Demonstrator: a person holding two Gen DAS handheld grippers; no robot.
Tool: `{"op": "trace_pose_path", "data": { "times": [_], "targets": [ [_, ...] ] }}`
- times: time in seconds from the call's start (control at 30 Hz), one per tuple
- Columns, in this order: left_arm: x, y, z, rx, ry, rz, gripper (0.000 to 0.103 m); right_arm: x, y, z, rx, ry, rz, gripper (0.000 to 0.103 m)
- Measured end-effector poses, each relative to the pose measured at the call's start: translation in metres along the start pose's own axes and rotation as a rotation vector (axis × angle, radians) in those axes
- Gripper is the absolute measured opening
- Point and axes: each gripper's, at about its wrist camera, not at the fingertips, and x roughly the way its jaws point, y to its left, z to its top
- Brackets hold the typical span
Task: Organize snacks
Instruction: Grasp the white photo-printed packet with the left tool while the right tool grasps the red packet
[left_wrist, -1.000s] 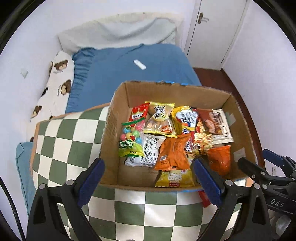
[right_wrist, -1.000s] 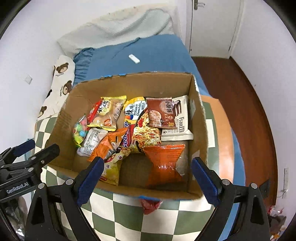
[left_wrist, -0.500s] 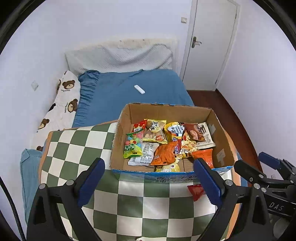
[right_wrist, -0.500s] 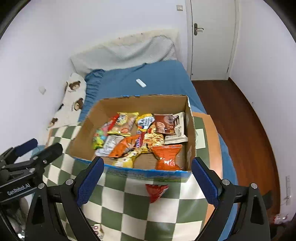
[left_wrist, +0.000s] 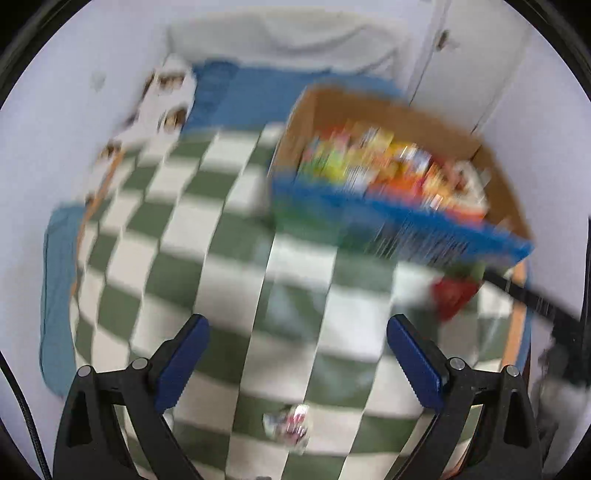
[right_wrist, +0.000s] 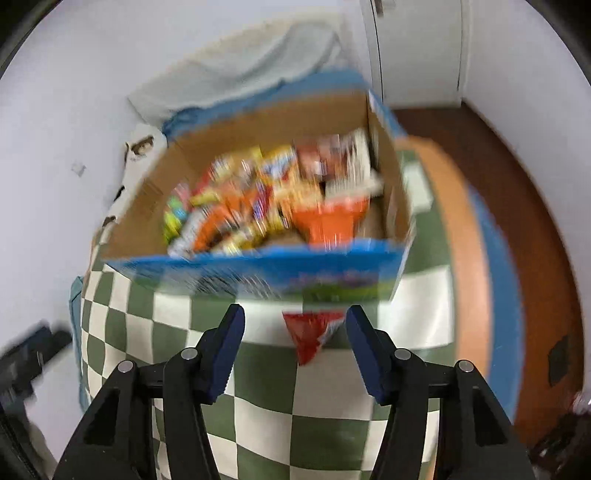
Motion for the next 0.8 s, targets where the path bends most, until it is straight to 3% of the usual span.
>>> {"op": "trace_pose_path", "data": {
  "times": [0.13,0.2,0.27,0.37,0.57,0.6,0.73,0.8],
  "targets": [
    [0.035,0.017,-0.037,-0.058,0.124,0.023,0.098,0.051,-0.013,-0.001,0.061,0.070,0.028,0.061],
    [0.051,0.022,-0.057,-0.093,0.202,-0.007,0.098,0.071,-0.013,-0.003,0.065,0.092,0.019,0.059],
    [0.062,0.023,-0.072,-0.099,0.256,-0.028,0.098,0.084,-0.007,-0.007,0.030,0.093,-0.009,0.048],
    [0.076,0.019,-0.091,-0.088,0.316,-0.049,0.098,0.081,0.002,-0.019,-0.035,0.068,-0.028,0.046],
    [0.111,0.002,-0.115,-0.041,0.417,-0.054,0.098,0.053,0.014,-0.067,-0.153,0.107,-0.001,0.044],
    [0.117,0.002,-0.119,-0.049,0.427,-0.056,0.096,0.050,0.013,-0.079,-0.163,0.125,0.012,0.044],
    [0.127,0.004,-0.127,-0.050,0.424,-0.034,0.058,0.043,0.011,-0.128,-0.183,0.207,0.039,0.044],
    [0.126,0.003,-0.128,-0.036,0.402,-0.022,0.053,0.047,0.013,-0.146,-0.180,0.230,0.035,0.044]
  ]
}}
